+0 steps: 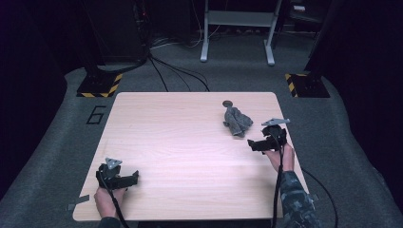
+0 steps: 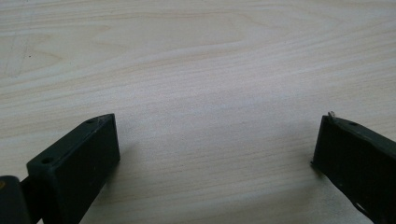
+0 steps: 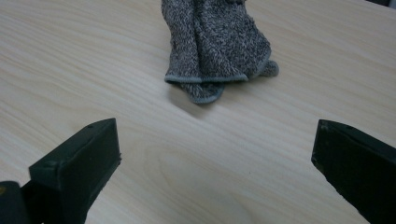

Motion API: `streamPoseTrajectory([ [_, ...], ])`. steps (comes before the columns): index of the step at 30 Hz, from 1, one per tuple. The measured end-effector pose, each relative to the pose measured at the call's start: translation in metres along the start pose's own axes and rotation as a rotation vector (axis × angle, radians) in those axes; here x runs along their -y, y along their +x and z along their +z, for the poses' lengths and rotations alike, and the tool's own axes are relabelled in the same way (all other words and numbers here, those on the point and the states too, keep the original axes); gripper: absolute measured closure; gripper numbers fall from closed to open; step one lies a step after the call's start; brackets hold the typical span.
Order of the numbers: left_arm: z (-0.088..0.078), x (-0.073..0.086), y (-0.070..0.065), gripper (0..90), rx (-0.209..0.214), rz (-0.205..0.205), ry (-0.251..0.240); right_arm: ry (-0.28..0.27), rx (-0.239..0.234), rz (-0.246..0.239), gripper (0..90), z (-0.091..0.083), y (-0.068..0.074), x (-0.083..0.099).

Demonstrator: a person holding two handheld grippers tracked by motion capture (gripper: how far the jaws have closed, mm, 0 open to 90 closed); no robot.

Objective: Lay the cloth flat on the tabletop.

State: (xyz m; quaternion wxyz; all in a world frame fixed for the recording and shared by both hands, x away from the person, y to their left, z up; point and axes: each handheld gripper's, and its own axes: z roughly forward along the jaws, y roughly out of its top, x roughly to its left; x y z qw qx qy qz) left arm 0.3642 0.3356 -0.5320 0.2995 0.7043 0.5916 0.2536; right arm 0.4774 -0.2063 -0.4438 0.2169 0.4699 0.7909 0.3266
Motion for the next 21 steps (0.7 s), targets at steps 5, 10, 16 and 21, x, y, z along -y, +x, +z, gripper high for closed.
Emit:
streamPoseTrajectory([
  [5,0.000,0.000,0.000,0.2,0.000,0.001,0.001,0.001,-0.014,-0.023,1.3,0.015,0.005,-0.019],
  [10,0.000,0.000,0.000,0.2,0.000,0.001,0.000,0.010,-0.020,-0.031,1.7,0.025,0.008,-0.031],
  [16,0.000,0.000,0.000,0.3,0.000,0.001,0.001,0.042,-0.034,-0.034,1.5,0.044,0.008,-0.045],
  [21,0.000,0.000,0.000,0.3,-0.005,-0.003,-0.005,0.058,-0.031,-0.041,3.7,0.065,0.008,-0.056],
])
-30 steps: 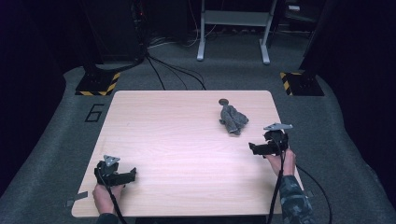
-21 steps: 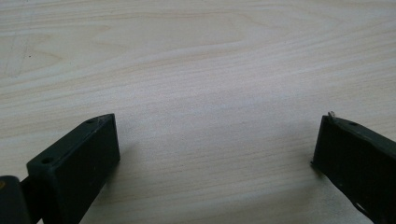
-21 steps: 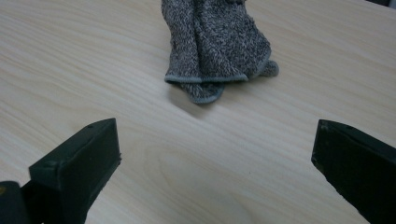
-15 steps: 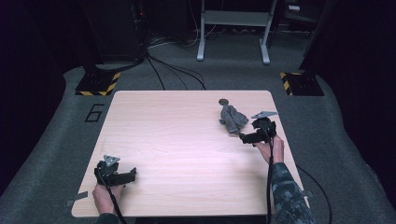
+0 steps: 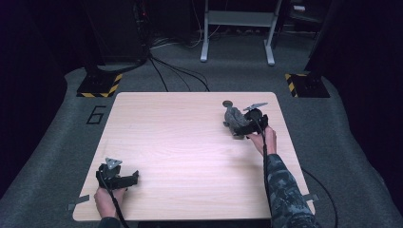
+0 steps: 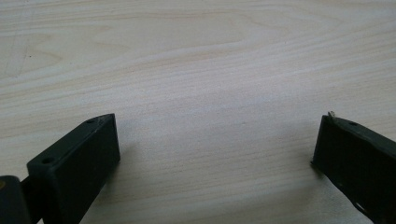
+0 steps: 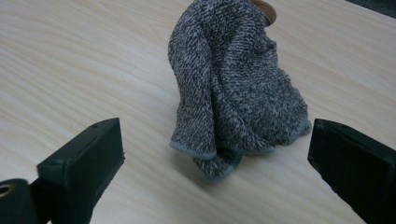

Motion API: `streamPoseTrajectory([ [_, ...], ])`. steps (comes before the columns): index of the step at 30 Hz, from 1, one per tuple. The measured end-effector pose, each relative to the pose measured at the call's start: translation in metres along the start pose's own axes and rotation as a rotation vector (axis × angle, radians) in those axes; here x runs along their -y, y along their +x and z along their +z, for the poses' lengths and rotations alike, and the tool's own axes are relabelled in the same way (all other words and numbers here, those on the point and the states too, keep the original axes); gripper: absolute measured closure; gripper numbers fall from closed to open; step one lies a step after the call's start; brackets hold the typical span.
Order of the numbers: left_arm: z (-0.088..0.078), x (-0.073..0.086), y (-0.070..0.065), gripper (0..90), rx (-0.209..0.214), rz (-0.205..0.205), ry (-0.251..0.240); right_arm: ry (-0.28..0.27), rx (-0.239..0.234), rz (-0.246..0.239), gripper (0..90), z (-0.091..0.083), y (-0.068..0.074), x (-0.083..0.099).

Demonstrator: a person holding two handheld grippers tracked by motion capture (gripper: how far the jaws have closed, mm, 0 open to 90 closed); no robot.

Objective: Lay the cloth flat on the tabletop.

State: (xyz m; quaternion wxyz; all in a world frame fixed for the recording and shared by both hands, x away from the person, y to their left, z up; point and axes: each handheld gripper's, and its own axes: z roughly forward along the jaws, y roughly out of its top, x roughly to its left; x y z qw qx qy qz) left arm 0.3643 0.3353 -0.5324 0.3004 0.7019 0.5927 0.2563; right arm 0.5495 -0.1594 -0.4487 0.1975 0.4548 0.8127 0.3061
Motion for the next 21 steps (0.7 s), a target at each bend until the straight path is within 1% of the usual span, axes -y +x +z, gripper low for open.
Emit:
streamPoseTrajectory([
  [2,0.000,0.000,0.000,0.3,0.000,0.000,0.000,0.010,-0.006,0.013,4.6,0.007,0.001,-0.003],
  [3,0.000,0.000,0.000,0.3,0.000,0.000,0.000,0.010,-0.006,0.013,4.6,0.007,0.001,-0.003],
  [6,0.000,0.000,0.000,0.3,0.002,0.001,0.003,0.029,0.004,0.007,8.1,0.021,0.002,-0.007],
  [7,0.000,0.000,0.000,0.3,0.002,0.001,0.003,0.029,0.004,0.007,8.1,0.021,0.002,-0.007],
  [8,0.000,0.000,0.000,0.3,0.004,0.002,0.006,0.036,0.009,0.004,11.5,0.028,0.002,-0.008],
  [9,0.000,0.000,0.000,0.3,0.002,0.001,0.003,0.036,0.009,0.004,11.5,0.028,0.002,-0.008],
  [11,0.000,0.000,0.000,0.3,0.000,0.000,0.000,0.042,0.031,0.000,14.2,0.034,0.003,-0.008],
  [12,0.000,0.000,0.000,0.3,0.002,0.001,0.003,0.047,0.033,-0.004,15.8,0.037,0.003,-0.009],
  [13,0.000,0.000,0.000,0.3,0.002,0.001,0.002,0.058,0.045,-0.003,19.4,0.042,0.004,-0.010],
  [14,0.000,0.000,0.000,0.3,0.002,0.001,0.004,0.056,0.055,-0.008,20.9,0.044,0.005,-0.010],
  [15,0.000,0.000,0.000,0.3,0.002,0.001,0.004,0.056,0.055,-0.008,20.9,0.044,0.005,-0.010],
  [17,0.000,0.000,0.000,0.3,0.000,0.000,0.000,0.051,0.082,-0.012,26.0,0.047,0.006,-0.011],
  [18,0.000,0.000,0.000,0.3,0.000,0.000,0.000,0.050,0.100,-0.014,34.3,0.049,0.007,-0.011],
  [19,0.000,0.000,0.000,0.3,0.000,0.000,0.000,0.042,0.110,-0.016,36.9,0.049,0.007,-0.011],
  [20,0.000,0.000,0.000,0.3,0.000,0.000,0.000,0.042,0.110,-0.016,36.9,0.049,0.007,-0.011],
  [21,0.000,0.000,0.000,0.3,0.000,0.002,0.001,0.040,0.117,-0.015,40.5,0.050,0.007,-0.011],
])
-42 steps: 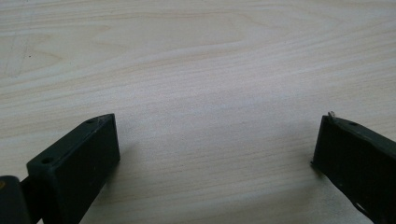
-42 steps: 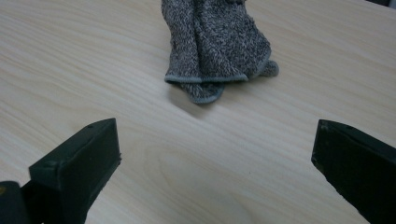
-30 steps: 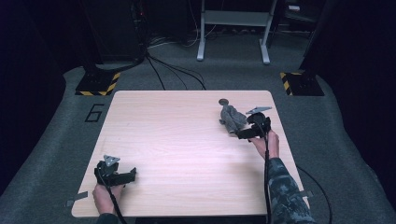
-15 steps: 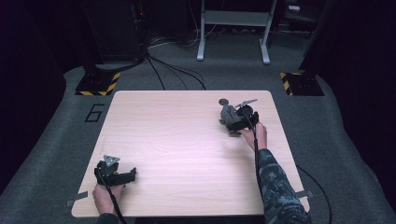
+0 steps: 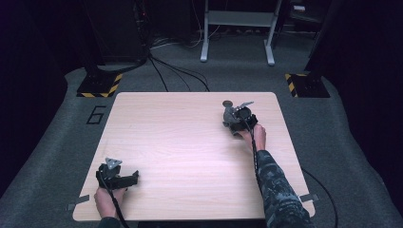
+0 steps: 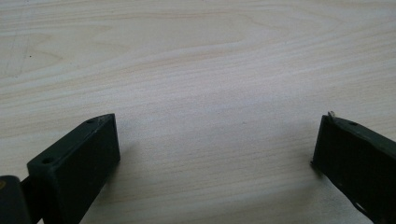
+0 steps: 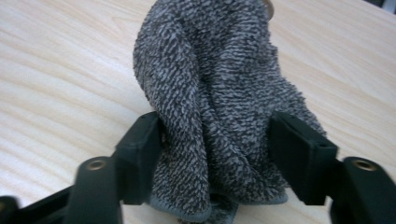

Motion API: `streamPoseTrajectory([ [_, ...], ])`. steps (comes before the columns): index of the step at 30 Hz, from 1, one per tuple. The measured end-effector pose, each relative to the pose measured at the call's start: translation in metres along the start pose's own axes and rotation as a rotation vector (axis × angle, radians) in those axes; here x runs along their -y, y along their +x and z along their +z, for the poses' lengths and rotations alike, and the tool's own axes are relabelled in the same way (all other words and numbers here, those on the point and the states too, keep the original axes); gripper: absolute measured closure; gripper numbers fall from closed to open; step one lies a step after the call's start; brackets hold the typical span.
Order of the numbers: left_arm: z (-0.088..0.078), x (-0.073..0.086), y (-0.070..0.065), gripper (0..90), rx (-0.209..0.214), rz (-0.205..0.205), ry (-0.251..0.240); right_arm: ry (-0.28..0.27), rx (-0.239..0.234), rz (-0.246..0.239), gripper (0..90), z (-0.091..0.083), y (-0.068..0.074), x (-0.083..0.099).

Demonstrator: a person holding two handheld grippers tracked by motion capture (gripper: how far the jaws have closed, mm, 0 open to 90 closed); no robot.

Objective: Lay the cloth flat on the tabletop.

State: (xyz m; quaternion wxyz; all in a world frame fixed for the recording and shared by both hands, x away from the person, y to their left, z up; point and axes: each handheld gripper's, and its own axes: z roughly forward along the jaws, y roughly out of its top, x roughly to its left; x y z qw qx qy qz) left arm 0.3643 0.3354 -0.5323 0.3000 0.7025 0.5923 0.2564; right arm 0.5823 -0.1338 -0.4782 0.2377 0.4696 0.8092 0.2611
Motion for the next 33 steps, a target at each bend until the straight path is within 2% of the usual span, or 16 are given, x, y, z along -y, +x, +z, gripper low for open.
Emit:
streamPoseTrajectory([
  [3,0.000,0.000,0.000,0.3,0.002,0.000,0.003,0.012,0.007,0.003,47.3,0.001,-0.001,0.001],
  [5,0.000,0.000,0.000,0.3,0.003,0.000,0.005,0.015,0.011,0.004,57.7,0.003,-0.001,0.003],
  [6,0.000,0.000,0.000,0.3,0.003,0.000,0.005,0.015,0.011,0.004,57.7,0.003,-0.001,0.003],
  [7,0.000,0.000,0.000,0.4,0.003,0.000,0.004,0.009,0.002,0.014,64.9,0.003,-0.001,0.005],
  [9,-0.001,0.000,0.000,0.4,0.006,0.001,0.012,0.010,0.001,0.012,67.6,0.003,-0.001,0.006],
  [13,-0.001,0.000,0.000,0.4,0.005,0.001,0.011,-0.023,-0.004,0.030,74.1,0.000,-0.003,0.008],
  [15,-0.001,0.000,0.000,0.4,0.005,0.001,0.011,-0.024,-0.011,0.037,74.3,-0.005,-0.004,0.007],
  [17,-0.001,0.000,0.000,0.4,0.005,0.001,0.011,-0.045,-0.010,0.048,74.3,-0.012,-0.006,0.006],
  [19,-0.001,0.000,0.000,0.4,0.005,0.001,0.011,-0.064,-0.029,0.058,74.2,-0.020,-0.007,0.003],
  [22,-0.001,0.000,0.000,0.4,0.005,0.001,0.011,-0.090,-0.041,0.045,74.2,-0.029,-0.006,0.000],
  [25,-0.001,0.000,0.000,0.4,0.005,0.001,0.011,-0.132,-0.081,0.055,74.1,-0.048,-0.003,-0.004],
  [26,-0.001,0.000,0.000,0.4,0.005,0.001,0.011,-0.132,-0.081,0.055,74.1,-0.048,-0.003,-0.004],
  [28,-0.001,0.000,0.000,0.4,0.005,0.001,0.011,-0.155,-0.125,0.072,74.0,-0.060,0.002,-0.005],
  [29,-0.001,0.000,0.000,0.4,0.004,0.000,0.011,-0.162,-0.140,0.053,74.0,-0.064,0.002,-0.005],
  [30,-0.001,0.000,0.000,0.4,0.004,0.000,0.011,-0.162,-0.140,0.053,74.0,-0.064,0.002,-0.005],
  [33,-0.001,0.000,0.000,0.4,0.004,0.000,0.012,-0.191,-0.180,0.053,73.8,-0.079,0.008,-0.007],
])
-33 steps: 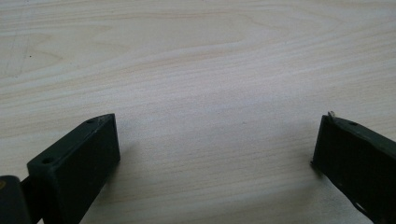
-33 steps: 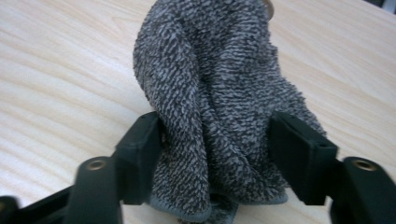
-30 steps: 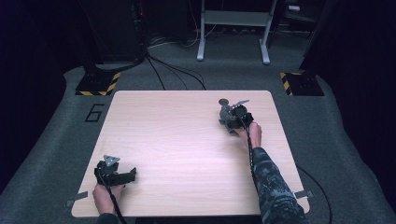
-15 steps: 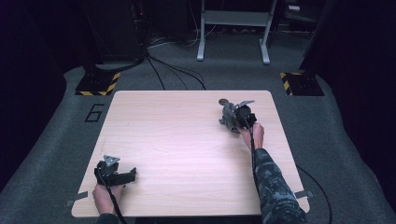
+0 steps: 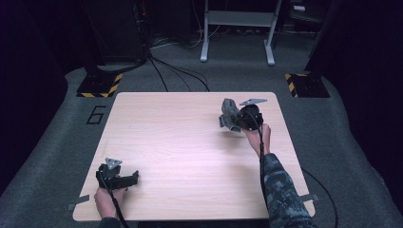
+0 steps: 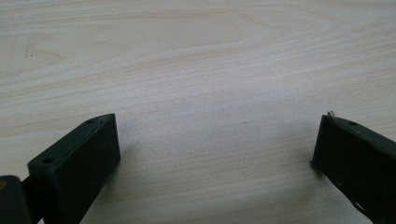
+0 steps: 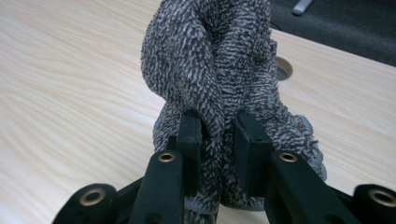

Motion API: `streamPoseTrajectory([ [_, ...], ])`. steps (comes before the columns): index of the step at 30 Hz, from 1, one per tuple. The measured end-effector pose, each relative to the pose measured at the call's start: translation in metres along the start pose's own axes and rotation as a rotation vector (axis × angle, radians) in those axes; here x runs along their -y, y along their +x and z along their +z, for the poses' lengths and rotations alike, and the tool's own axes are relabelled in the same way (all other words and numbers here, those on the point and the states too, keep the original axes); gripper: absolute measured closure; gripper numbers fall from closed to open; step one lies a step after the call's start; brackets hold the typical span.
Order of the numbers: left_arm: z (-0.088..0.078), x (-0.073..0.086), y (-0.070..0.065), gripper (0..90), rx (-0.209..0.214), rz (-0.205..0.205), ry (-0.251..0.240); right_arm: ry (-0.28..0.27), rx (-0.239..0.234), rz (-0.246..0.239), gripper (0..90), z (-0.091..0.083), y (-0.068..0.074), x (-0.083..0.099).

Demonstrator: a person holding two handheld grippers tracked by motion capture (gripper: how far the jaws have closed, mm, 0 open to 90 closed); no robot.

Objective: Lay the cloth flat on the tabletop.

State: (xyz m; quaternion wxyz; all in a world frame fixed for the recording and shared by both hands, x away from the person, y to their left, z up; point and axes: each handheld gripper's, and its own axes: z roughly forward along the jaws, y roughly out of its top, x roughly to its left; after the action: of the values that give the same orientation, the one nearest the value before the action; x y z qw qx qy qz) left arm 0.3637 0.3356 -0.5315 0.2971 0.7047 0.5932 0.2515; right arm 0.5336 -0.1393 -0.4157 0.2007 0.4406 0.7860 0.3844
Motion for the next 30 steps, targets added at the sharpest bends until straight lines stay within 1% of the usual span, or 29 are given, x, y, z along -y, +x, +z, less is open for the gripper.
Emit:
streamPoseTrajectory([
  [1,0.000,0.000,0.000,0.4,0.000,0.000,0.000,0.000,0.000,0.000,73.8,0.000,0.000,0.000],
  [2,0.000,0.000,0.000,0.4,0.000,0.000,0.000,-0.018,-0.027,0.010,73.7,-0.007,0.005,-0.001],
  [3,0.000,0.000,0.000,0.4,0.000,0.000,0.000,-0.018,-0.027,0.010,73.7,-0.007,0.005,-0.001],
  [4,0.000,0.000,0.000,0.4,0.000,0.000,0.000,-0.027,-0.048,0.004,73.7,-0.012,0.010,-0.003],
  [5,0.000,0.000,0.000,0.4,0.000,0.000,0.000,-0.027,-0.048,0.004,73.7,-0.012,0.010,-0.003],
  [6,0.000,0.000,0.000,0.4,0.000,0.000,0.000,-0.031,-0.059,0.003,73.7,-0.014,0.014,-0.003],
  [7,0.000,0.000,0.000,0.4,0.000,-0.002,0.001,-0.039,-0.078,-0.007,73.6,-0.019,0.021,-0.004],
  [8,0.000,0.000,0.000,0.4,0.000,-0.002,0.001,-0.039,-0.078,-0.007,73.6,-0.019,0.021,-0.004],
  [11,0.000,0.000,0.000,0.4,-0.001,-0.003,0.001,-0.053,-0.110,-0.003,73.6,-0.025,0.034,-0.003],
  [12,0.000,0.000,0.000,0.4,-0.001,-0.003,0.002,-0.055,-0.117,-0.009,73.6,-0.026,0.037,-0.003],
  [13,0.000,0.000,0.000,0.4,-0.001,-0.003,0.002,-0.057,-0.136,-0.016,73.5,-0.029,0.045,-0.002],
  [14,0.000,0.000,0.000,0.4,-0.001,-0.003,0.001,-0.057,-0.136,-0.016,73.5,-0.029,0.045,-0.002],
  [16,0.000,0.000,0.000,0.4,-0.001,-0.002,0.000,-0.059,-0.156,-0.019,73.4,-0.030,0.052,0.000],
  [17,0.000,0.000,0.000,0.4,-0.001,-0.003,0.002,-0.060,-0.166,-0.013,73.4,-0.031,0.057,0.002],
  [18,0.000,0.000,0.000,0.4,-0.001,-0.001,0.001,-0.059,-0.174,-0.031,73.2,-0.032,0.063,0.003],
  [19,0.000,0.000,0.000,0.4,-0.002,-0.003,0.001,-0.059,-0.174,-0.031,73.2,-0.032,0.063,0.003],
  [20,0.000,0.000,0.000,0.4,-0.002,-0.002,0.002,-0.061,-0.184,-0.034,73.2,-0.031,0.065,0.004],
  [21,0.000,0.000,0.000,0.4,-0.001,-0.002,0.002,-0.053,-0.202,-0.036,73.1,-0.031,0.071,0.006],
  [22,0.000,0.000,0.000,0.4,-0.001,-0.002,0.002,-0.053,-0.202,-0.036,73.1,-0.031,0.071,0.006],
  [24,0.000,0.000,0.000,0.4,-0.002,-0.002,0.002,-0.052,-0.227,-0.031,73.0,-0.030,0.077,0.010],
  [25,0.000,0.000,0.000,0.4,-0.002,-0.001,0.002,-0.043,-0.244,-0.031,73.0,-0.029,0.082,0.012],
  [26,0.000,0.000,0.000,0.4,-0.002,-0.001,0.002,-0.043,-0.244,-0.031,73.0,-0.029,0.082,0.012],
  [27,0.000,0.000,0.000,0.4,-0.002,-0.002,0.002,-0.044,-0.261,-0.034,72.9,-0.029,0.084,0.014],
  [28,0.000,0.000,0.000,0.4,-0.002,-0.001,0.002,-0.037,-0.278,-0.030,72.5,-0.029,0.089,0.017],
  [30,0.000,0.000,0.000,0.4,-0.002,-0.002,0.002,-0.030,-0.281,-0.047,72.0,-0.029,0.094,0.021],
])
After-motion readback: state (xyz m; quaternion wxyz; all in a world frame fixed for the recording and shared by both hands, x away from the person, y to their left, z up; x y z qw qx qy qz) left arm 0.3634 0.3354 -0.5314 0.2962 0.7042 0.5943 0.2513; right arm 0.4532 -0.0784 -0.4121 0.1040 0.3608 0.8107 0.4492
